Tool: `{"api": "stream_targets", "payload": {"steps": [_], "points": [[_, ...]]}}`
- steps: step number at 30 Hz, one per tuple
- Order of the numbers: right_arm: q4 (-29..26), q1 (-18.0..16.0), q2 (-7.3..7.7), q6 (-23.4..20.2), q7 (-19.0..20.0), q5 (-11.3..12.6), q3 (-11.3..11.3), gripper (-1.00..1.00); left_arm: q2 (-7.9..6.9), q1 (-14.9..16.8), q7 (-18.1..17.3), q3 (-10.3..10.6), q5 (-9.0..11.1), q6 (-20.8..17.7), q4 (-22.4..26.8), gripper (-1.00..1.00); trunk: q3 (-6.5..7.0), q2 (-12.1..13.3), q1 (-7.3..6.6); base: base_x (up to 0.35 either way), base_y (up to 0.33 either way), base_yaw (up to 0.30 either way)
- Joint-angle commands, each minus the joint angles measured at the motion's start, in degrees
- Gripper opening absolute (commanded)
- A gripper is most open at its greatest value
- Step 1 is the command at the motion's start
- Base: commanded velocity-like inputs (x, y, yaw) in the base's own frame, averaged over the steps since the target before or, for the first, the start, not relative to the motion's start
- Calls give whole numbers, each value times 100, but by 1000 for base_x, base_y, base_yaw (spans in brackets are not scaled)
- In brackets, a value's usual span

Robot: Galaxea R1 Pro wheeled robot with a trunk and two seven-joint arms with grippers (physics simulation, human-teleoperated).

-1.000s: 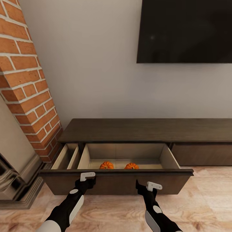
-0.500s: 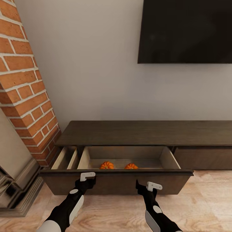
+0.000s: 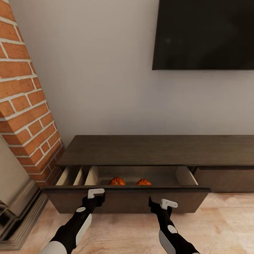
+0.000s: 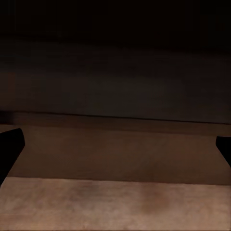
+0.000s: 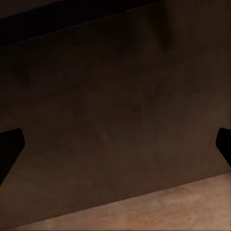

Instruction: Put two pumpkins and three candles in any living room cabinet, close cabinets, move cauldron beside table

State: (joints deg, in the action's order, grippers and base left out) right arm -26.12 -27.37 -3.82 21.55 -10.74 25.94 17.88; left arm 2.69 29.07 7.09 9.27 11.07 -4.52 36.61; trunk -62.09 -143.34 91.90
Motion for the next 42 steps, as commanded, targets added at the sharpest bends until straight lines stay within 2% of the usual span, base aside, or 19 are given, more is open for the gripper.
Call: {"api": "stream_targets", "payload": {"steps": [1, 34, 42], "points": [[1, -5, 4, 25, -42, 43, 49, 100, -5, 2, 47, 31, 53, -26, 13, 100, -5, -2, 1, 170, 0, 0], [1, -5, 4, 22, -42, 52, 49, 100, -8, 2, 47, 31, 52, -26, 13, 100, -5, -2, 1, 169, 0, 0], [1, -5, 4, 23, -42, 52, 49, 100, -14, 2, 47, 31, 45, -13, 14, 100, -5, -2, 1, 38, 0, 0]]}}
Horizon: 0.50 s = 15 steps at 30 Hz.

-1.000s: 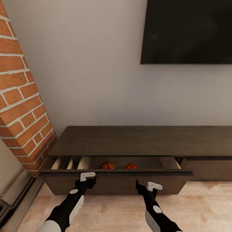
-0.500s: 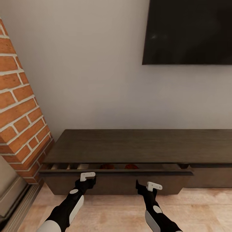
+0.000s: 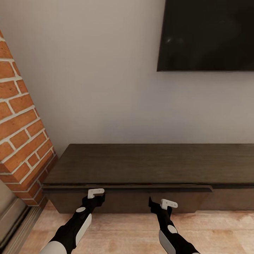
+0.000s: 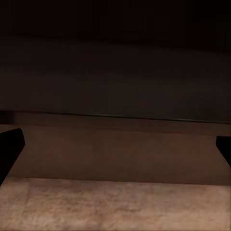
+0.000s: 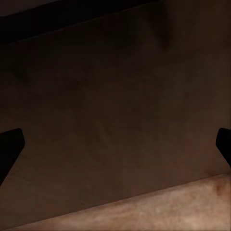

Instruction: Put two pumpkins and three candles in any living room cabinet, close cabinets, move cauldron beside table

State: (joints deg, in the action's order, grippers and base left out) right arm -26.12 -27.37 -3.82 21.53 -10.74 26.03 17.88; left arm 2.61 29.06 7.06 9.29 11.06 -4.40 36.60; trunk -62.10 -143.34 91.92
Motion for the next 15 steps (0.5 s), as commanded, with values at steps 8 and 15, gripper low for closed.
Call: {"api": "stream_targets", "payload": {"steps": [8, 15], "points": [[1, -5, 4, 23, -42, 43, 48, 100, -6, 3, 49, 29, 46, -17, 14, 100, -5, -2, -1, 61, 24, 0], [1, -5, 4, 23, -42, 43, 48, 100, -6, 3, 49, 29, 46, -17, 15, 100, -5, -2, -1, 62, 17, 0]]}}
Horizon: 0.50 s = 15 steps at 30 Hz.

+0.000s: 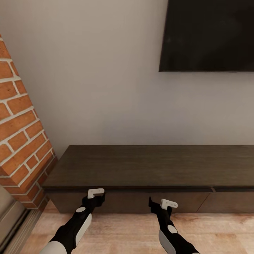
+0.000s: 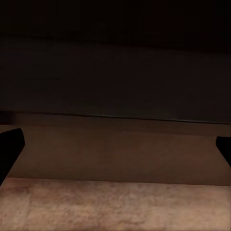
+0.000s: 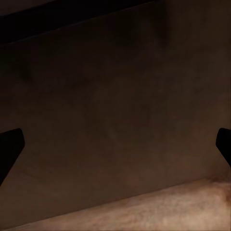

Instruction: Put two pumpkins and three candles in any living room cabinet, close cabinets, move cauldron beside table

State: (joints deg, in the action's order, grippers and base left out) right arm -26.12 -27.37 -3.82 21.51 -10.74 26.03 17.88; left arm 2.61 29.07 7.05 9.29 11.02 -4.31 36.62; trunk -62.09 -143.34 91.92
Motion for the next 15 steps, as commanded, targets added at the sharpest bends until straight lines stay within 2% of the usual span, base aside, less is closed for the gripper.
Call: {"api": "stream_targets", "payload": {"steps": [1, 9, 15], "points": [[1, -5, 4, 23, -42, 43, 48, 100, -6, 2, 51, 30, 49, -26, 13, 100, -5, -2, -1, 6, 2, 0], [3, -5, 4, 20, -42, 43, 48, 100, 2, 2, 49, 28, 63, -27, 12, 100, -5, -2, -1, 1, -2, 0], [10, -5, 4, -6, -42, 35, 48, 100, 11, 2, 22, 6, 78, -83, 20, 100, -5, -2, -1, -67, -98, 0]]}}
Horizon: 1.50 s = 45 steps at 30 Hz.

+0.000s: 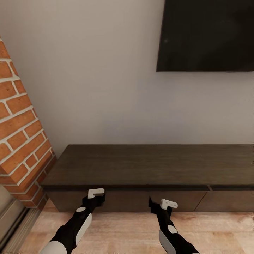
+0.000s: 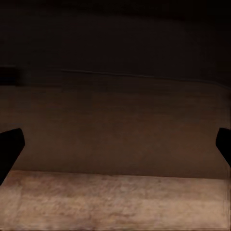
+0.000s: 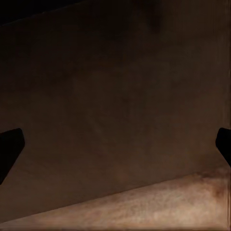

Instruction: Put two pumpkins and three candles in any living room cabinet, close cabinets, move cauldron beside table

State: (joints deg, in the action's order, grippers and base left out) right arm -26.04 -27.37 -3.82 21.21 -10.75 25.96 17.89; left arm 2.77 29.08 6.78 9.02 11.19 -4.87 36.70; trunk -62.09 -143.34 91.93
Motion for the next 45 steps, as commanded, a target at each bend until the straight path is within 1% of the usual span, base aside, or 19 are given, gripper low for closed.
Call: {"api": "stream_targets", "payload": {"steps": [1, 5, 9, 15, 17, 21, 24, 25, 29, 30, 33, 34, 35, 39, 42, 45], "points": [[2, -5, 4, 17, -41, 42, 48, 100, -5, 1, 46, 23, 69, -42, 12, 100, -5, -2, -2, -129, -162, 0], [2, -5, 4, -100, -41, 42, 48, 100, -5, 1, 43, 1, 91, -105, 42, 100, -5, -2, -2, -147, -197, 0], [-4, -5, 8, -402, -41, 59, 37, 100, -9, 1, 43, -11, 93, -443, 115, 100, -5, -2, -2, -182, -216, 0], [-6, -5, 13, -498, -56, 67, 30, 100, -23, 1, 42, -27, 94, -698, 324, 100, -5, -2, -2, -237, -206, 0], [-10, -5, 9, -515, -63, 67, 25, 100, -28, 1, 38, -35, 99, -831, 354, 100, -5, -2, -2, -257, -190, 0], [-48, -5, 5, -727, -86, 74, 19, 100, -71, 1, 34, -46, 111, -1339, 680, 100, -5, -2, -2, -243, -159, 0], [-98, -5, 5, -1245, -92, 76, 6, 100, -242, 1, 1, -53, 157, -2076, 1117, 100, -5, -2, -2, -193, -72, 0], [-155, -5, 4, -1445, -93, 76, 0, 100, -288, 1, -9, -55, 216, -2345, 1261, 100, -5, -2, -2, -168, -28, 0], [-571, -5, 12, -2369, -100, 84, -29, 100, -372, 1, -17, -85, 651, -3274, 1715, 100, -5, -2, -2, -104, -10, 0], [-617, -5, 12, -2497, -100, 86, -33, 100, -376, 1, -18, -92, 689, -3362, 1747, 100, -5, -2, -2, -41, -4, 0], [-838, -5, 10, -3196, -104, 92, -61, 100, -387, 1, -19, -162, 801, -3739, 1842, 100, -5, -2, -2, -18, -2, 0], [-927, -5, 7, -3479, -108, 93, -124, 100, -389, 1, -19, -207, 820, -3880, 1859, 100, 17, -1, -5, -5, 0, 0], [-974, -5, 6, -3646, -109, 93, -196, 100, -390, 1, -19, -235, 828, -3971, 1865, 100, 39, 0, -8, -4, 0, 0], [-1120, -5, 10, -4048, -109, 94, -394, 100, -391, 1, -19, -287, 838, -4255, 1874, 100, 128, 6, -18, -1, 0, 0], [-1143, -5, 12, -4149, -81, 99, -433, 100, -391, 1, -17, -299, 846, -4400, 1875, 100, 194, 10, -26, 0, 0, 0], [-1153, -5, 14, -4218, -52, 108, -454, 100, -391, 1, -1, -303, 843, -4478, 1876, 100, 248, 130, -91, 0, 0, 0]]}}
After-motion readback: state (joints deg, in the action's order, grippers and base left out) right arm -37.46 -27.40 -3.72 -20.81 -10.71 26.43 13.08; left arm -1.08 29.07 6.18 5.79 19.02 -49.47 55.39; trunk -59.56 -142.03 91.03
